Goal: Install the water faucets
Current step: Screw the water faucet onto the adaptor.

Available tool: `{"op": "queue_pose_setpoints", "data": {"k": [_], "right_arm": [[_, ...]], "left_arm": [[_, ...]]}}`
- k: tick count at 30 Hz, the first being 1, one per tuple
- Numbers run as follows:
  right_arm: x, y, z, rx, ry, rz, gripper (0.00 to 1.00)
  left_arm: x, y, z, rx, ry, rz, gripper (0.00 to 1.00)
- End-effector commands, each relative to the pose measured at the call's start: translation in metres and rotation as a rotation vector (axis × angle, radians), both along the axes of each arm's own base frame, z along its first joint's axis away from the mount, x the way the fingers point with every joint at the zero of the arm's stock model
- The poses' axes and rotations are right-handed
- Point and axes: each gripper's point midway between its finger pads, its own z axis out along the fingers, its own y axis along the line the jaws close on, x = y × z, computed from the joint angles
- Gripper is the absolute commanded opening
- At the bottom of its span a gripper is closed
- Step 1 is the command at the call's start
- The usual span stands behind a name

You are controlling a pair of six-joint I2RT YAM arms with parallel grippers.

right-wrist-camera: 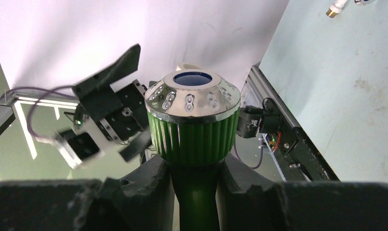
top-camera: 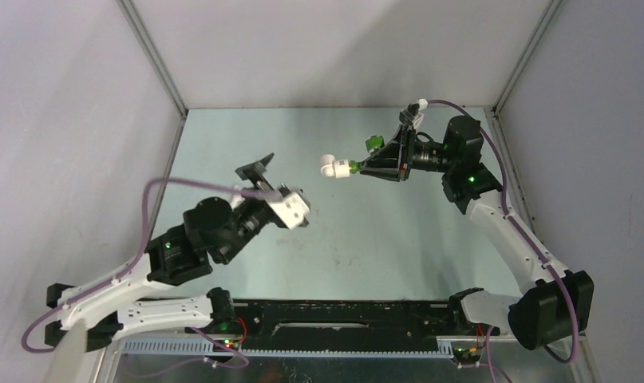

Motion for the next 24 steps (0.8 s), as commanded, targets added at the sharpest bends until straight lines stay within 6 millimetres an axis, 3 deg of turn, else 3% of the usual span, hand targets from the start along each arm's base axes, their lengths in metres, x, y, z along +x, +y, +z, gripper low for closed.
{"op": "queue_pose_setpoints", "data": {"k": [1,7,12,14,17,22,24], "right_arm": [[-0.003,-0.004,0.009,0.006,-0.073,0.002,0.0],[-0.004,-0.004,0.009,0.005,-0.078,0.008,0.0],[-0.006,-0.005,0.01,0.005,-0.085,0.011,0.0],[-0.007,-0.005,0.01,0.004,-0.084,0.012,0.0],[-0.007,-0.005,0.01,0.002,-0.084,0.012,0.0],[-0.008,-0.005,0.01,0.001,-0.088,0.014,0.0],[-0.008,-0.005,0.01,0.001,-0.087,0.012,0.0]], "left_arm": [[-0.002,0.001,0.019,-0.546,0.396,0.038,1.0],[0.005,-0.02,0.037,-1.031,0.852,-0.04,1.0],[0.021,-0.042,0.018,-1.367,1.389,-0.079,0.98],[0.02,-0.055,0.014,-1.432,1.592,-0.184,0.91],[0.018,-0.064,0.02,-1.487,1.69,-0.316,0.91],[0.016,-0.067,0.016,-1.537,1.774,-0.372,0.94],[0.014,-0.072,0.015,-1.527,1.816,-0.397,0.91]]}}
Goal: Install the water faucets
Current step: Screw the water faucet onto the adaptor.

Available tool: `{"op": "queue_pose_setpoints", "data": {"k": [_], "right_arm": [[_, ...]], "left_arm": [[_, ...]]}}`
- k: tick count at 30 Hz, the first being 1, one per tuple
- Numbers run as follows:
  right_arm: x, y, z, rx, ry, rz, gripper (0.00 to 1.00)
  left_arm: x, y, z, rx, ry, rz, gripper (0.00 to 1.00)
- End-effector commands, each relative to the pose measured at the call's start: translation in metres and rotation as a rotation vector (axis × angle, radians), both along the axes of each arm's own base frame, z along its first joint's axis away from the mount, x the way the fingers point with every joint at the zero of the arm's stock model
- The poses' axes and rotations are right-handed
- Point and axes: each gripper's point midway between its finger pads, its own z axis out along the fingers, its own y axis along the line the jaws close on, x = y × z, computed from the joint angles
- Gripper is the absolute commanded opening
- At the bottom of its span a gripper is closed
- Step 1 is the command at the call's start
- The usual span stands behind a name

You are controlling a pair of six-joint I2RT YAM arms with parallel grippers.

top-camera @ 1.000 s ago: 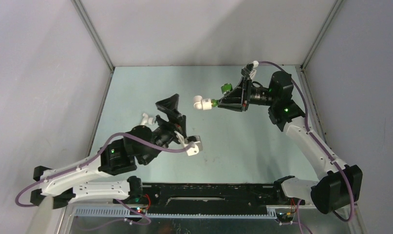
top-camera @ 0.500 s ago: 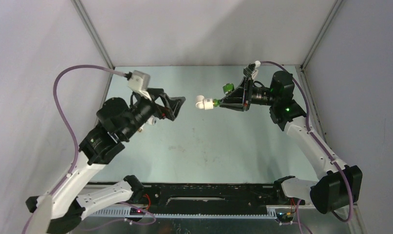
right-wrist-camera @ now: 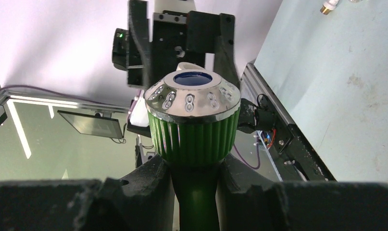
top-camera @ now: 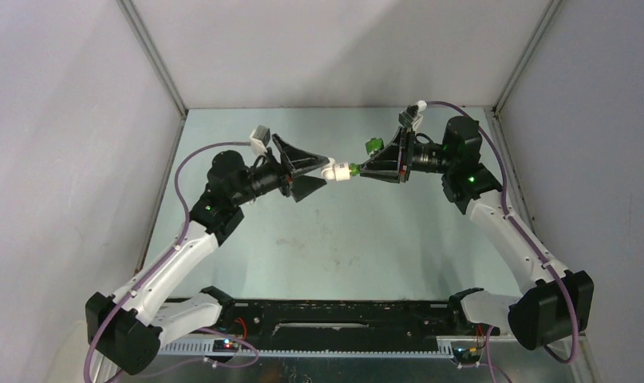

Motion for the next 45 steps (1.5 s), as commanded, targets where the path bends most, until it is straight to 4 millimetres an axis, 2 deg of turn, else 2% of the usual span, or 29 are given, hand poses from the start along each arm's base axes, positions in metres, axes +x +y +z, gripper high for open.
{"op": "queue_pose_setpoints", "data": {"k": [1,5,8,16,18,23,26,31,34,36,41,45], "right_arm": [[-0.008,-0.003,0.017,0.023,-0.079,0.013,0.0],[-0.008,-0.003,0.017,0.025,-0.076,0.013,0.0],[-0.008,-0.003,0.017,0.025,-0.075,0.016,0.0],[-0.009,-0.003,0.018,0.027,-0.077,0.019,0.0],[-0.01,-0.003,0.018,0.028,-0.073,0.021,0.0],[-0.009,-0.003,0.016,0.023,-0.059,0.018,0.0],[-0.011,-0.002,0.015,0.021,-0.052,0.026,0.0],[-0.016,0.003,0.016,0.024,-0.042,0.047,0.0],[-0.019,0.007,0.015,0.023,-0.038,0.06,0.0],[-0.022,0.01,0.014,0.022,-0.034,0.069,0.0],[-0.024,0.015,0.013,0.022,-0.025,0.078,0.0],[-0.023,0.017,0.013,0.025,-0.019,0.082,0.0]], "left_arm": [[-0.029,-0.007,0.068,-0.228,-0.078,-0.143,0.89],[-0.028,-0.019,0.066,-0.241,-0.067,-0.176,0.82],[-0.027,-0.025,0.067,-0.245,-0.069,-0.195,0.68],[-0.02,-0.031,0.053,-0.104,-0.149,-0.185,0.11],[-0.018,-0.03,0.052,-0.037,-0.2,-0.178,0.01],[-0.021,-0.029,0.038,0.168,-0.35,-0.22,0.0],[-0.025,-0.026,0.035,0.305,-0.531,-0.252,0.0],[-0.037,-0.02,0.051,0.502,-1.001,-0.273,0.0],[-0.049,-0.018,0.067,0.584,-1.366,-0.29,0.0],[-0.052,-0.013,0.077,0.672,-1.55,-0.268,0.0],[-0.054,0.003,0.101,0.976,-1.917,-0.194,0.0],[-0.052,0.011,0.109,1.301,-2.168,-0.151,0.0]]}}
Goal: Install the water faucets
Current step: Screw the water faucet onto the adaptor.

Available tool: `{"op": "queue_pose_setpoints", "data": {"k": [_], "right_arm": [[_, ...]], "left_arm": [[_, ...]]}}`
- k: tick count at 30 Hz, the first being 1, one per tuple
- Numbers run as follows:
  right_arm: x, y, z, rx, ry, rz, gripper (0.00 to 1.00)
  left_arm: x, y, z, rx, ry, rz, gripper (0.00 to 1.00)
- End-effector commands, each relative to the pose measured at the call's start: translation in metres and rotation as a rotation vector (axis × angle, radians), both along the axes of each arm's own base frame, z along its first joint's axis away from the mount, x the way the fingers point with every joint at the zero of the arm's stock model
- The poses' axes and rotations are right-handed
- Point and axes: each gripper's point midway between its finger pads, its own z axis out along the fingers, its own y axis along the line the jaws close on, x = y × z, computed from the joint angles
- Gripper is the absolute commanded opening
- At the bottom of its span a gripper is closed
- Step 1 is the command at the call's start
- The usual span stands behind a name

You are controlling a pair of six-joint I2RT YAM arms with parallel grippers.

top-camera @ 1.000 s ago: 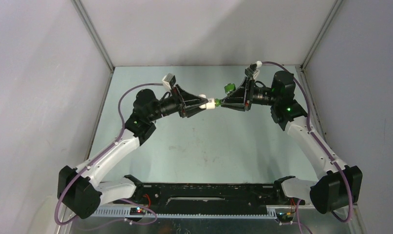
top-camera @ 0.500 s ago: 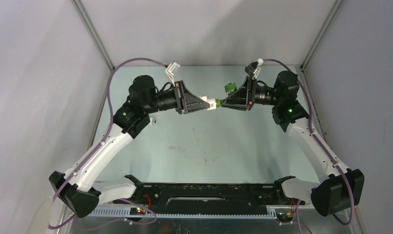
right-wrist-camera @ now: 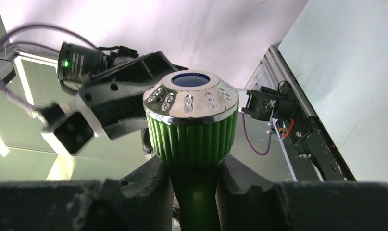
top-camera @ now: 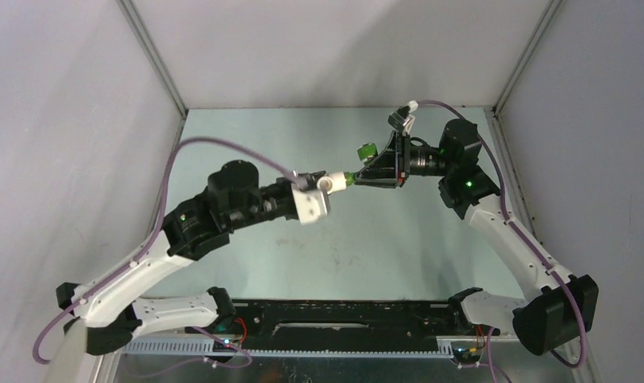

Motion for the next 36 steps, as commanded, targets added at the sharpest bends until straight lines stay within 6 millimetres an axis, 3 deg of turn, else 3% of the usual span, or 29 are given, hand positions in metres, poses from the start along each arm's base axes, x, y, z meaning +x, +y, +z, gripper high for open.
{"op": "queue_pose_setpoints", "data": {"k": [1,6,17,23,24,25,26,27,31,33,36], "right_arm": [[0.011,0.005,-0.006,-0.018,0.042,-0.043,0.0],[0.012,0.007,-0.007,-0.018,0.049,-0.042,0.0],[0.024,0.01,-0.018,-0.034,0.127,-0.056,0.0],[0.031,0.012,-0.023,-0.034,0.165,-0.055,0.0],[0.032,0.011,-0.024,-0.035,0.166,-0.056,0.0],[0.035,0.01,-0.026,-0.036,0.166,-0.062,0.0],[0.038,0.008,-0.027,-0.039,0.165,-0.07,0.0],[0.041,0.005,-0.029,-0.043,0.162,-0.08,0.0],[0.056,-0.007,-0.051,-0.096,0.144,-0.126,0.0],[0.062,-0.014,-0.075,-0.163,0.135,-0.148,0.0],[0.064,-0.024,-0.123,-0.306,0.149,-0.166,0.0]], "left_arm": [[0.011,0.022,0.065,0.19,-0.656,0.107,0.0],[0.027,0.026,0.056,0.465,-0.965,0.273,0.0],[0.042,0.036,0.036,0.835,-1.069,0.396,0.0],[0.04,0.032,0.03,0.85,-1.077,0.384,0.0],[0.039,0.031,0.031,0.829,-1.073,0.384,0.12],[0.038,0.03,0.033,0.79,-1.061,0.382,0.33],[0.037,0.031,0.034,0.762,-1.048,0.382,0.79],[0.036,0.032,0.034,0.745,-1.04,0.38,0.97],[0.031,0.042,0.022,0.686,-0.979,0.362,1.0],[0.027,0.047,0.007,0.653,-0.921,0.339,1.0],[0.019,0.056,0.004,0.509,-0.788,0.352,1.0]]}}
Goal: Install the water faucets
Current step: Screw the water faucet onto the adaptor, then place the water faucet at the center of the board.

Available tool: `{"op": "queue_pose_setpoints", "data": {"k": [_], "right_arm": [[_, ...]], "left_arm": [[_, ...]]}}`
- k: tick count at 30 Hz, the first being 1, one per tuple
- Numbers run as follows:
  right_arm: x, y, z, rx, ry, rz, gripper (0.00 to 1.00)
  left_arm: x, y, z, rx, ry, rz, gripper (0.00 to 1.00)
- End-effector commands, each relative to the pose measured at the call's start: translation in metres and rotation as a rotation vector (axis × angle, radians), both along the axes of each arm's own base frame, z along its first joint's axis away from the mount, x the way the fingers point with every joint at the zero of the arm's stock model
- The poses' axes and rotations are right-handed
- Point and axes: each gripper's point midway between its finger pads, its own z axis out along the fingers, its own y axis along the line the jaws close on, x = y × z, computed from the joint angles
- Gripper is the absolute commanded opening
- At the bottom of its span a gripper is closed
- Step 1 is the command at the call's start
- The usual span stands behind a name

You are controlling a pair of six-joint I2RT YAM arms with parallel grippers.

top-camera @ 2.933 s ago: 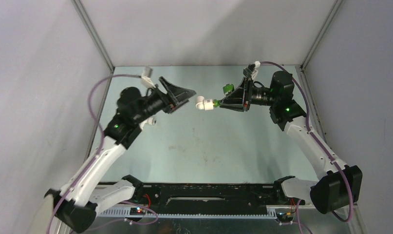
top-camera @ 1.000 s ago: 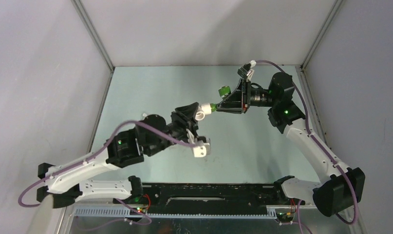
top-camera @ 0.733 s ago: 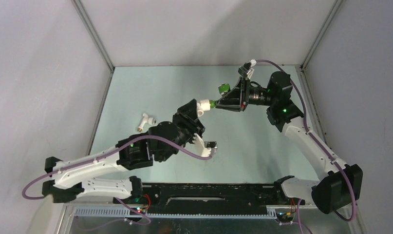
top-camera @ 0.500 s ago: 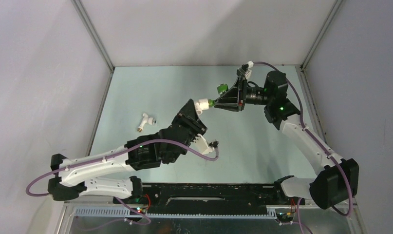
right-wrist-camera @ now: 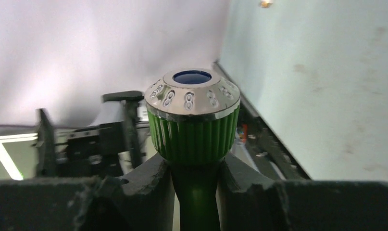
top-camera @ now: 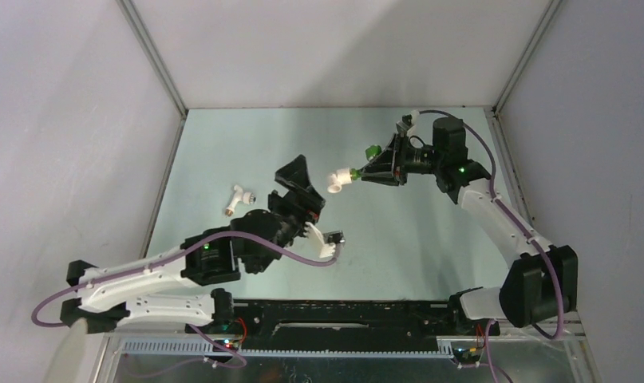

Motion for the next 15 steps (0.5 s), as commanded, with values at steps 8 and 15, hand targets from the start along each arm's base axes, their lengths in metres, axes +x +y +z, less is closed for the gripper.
{"op": "queue_pose_setpoints", "data": {"k": [8,15], "right_arm": [[-0.008,-0.029,-0.166,-0.369,0.075,0.096,0.0],[-0.01,-0.032,-0.218,-0.418,0.175,0.158,0.0]], "left_arm": [[-0.021,0.008,-0.007,-0.592,0.402,-0.027,1.0],[-0.017,-0.011,-0.012,-0.704,0.486,0.009,1.0]]}}
